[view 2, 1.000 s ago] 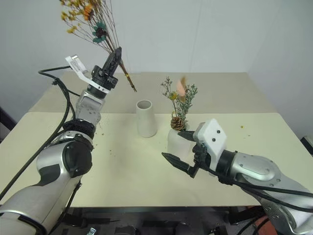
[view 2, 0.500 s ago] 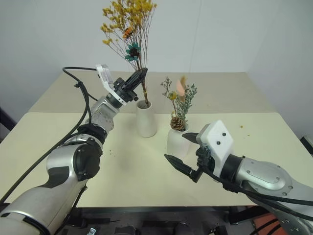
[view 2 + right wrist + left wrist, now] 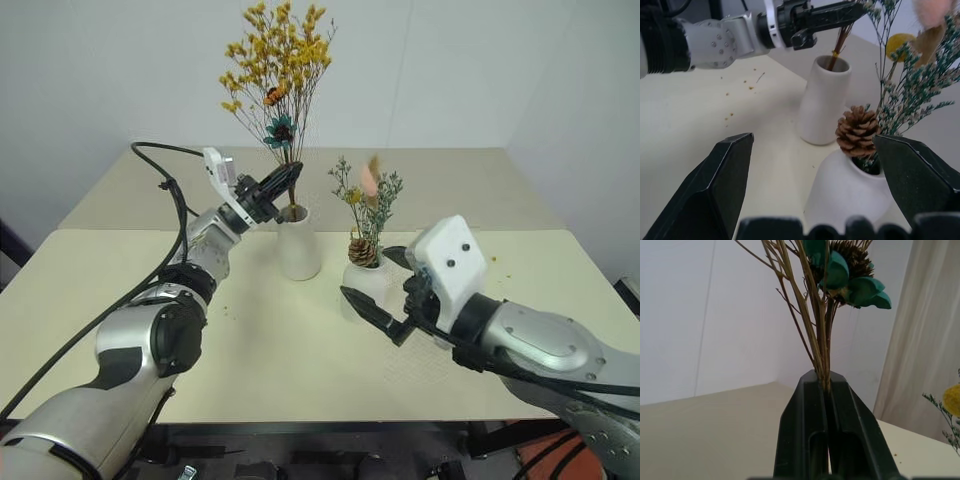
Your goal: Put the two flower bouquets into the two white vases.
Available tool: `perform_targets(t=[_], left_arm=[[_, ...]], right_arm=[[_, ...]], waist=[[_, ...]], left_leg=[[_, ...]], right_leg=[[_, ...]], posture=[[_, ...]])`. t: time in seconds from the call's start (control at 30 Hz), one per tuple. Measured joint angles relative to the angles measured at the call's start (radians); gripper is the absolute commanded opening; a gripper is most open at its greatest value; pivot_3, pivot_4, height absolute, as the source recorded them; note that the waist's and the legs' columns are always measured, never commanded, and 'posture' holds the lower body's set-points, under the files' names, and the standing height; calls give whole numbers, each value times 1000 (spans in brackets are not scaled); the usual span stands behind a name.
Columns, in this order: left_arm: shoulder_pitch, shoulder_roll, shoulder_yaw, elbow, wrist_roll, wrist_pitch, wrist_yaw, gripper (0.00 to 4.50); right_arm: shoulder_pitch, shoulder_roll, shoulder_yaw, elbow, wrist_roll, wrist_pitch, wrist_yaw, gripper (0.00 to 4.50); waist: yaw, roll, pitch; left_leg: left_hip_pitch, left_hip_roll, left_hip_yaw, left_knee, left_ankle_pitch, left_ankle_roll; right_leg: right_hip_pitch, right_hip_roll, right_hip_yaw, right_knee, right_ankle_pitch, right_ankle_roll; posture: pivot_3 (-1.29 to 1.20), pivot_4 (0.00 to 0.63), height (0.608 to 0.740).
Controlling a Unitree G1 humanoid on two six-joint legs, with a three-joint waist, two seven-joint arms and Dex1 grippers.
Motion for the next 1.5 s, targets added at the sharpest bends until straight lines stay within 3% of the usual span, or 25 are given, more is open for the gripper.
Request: perform_targets(t=[0.2, 0.47, 0.7, 0.83, 1.1, 1.5], left_arm=[[8, 1, -3, 0, 12, -26, -5, 39], [12, 1, -1, 0, 11, -27, -44, 2188], [37, 23, 15, -7, -11, -27, -134, 4452], [77, 47, -19, -25, 13, -50, -144, 4452], [107, 82, -60, -26, 70, -63, 13, 4452], [132, 154, -130, -98, 93, -90, -176, 4452]], right_arm=[[-12, 0, 53, 4, 2, 0, -40, 4500], [-12, 0, 60, 11, 1, 0, -44, 4500], [-3, 0, 61, 10, -1, 0, -24, 4500], [8, -1, 61, 10, -6, 0, -20, 4500], [6, 9, 89, 26, -51, -1, 20, 4500], [-3, 49, 128, 49, -170, -4, 82, 4500]], waist=[[2, 0, 0], [0, 0, 0], [-2, 0, 0], [0, 0, 0], [0, 0, 0], [-1, 0, 0]], left_leg=[[-2, 0, 0, 0, 0, 0], [-7, 0, 0, 1, 0, 0], [-7, 0, 0, 1, 0, 0], [-7, 0, 0, 1, 0, 0], [-8, 0, 0, 2, 0, 0], [-8, 0, 0, 2, 0, 0]], right_leg=[[-2, 0, 0, 0, 0, 0], [-8, 0, 0, 2, 0, 0], [-8, 0, 0, 2, 1, -1], [-8, 0, 0, 2, 1, -1], [-9, 0, 0, 2, 1, 0], [-9, 0, 0, 2, 1, -1]], posture=[[0, 150, 740], [0, 150, 740], [0, 150, 740], [0, 150, 740], [0, 150, 740], [0, 150, 740]])
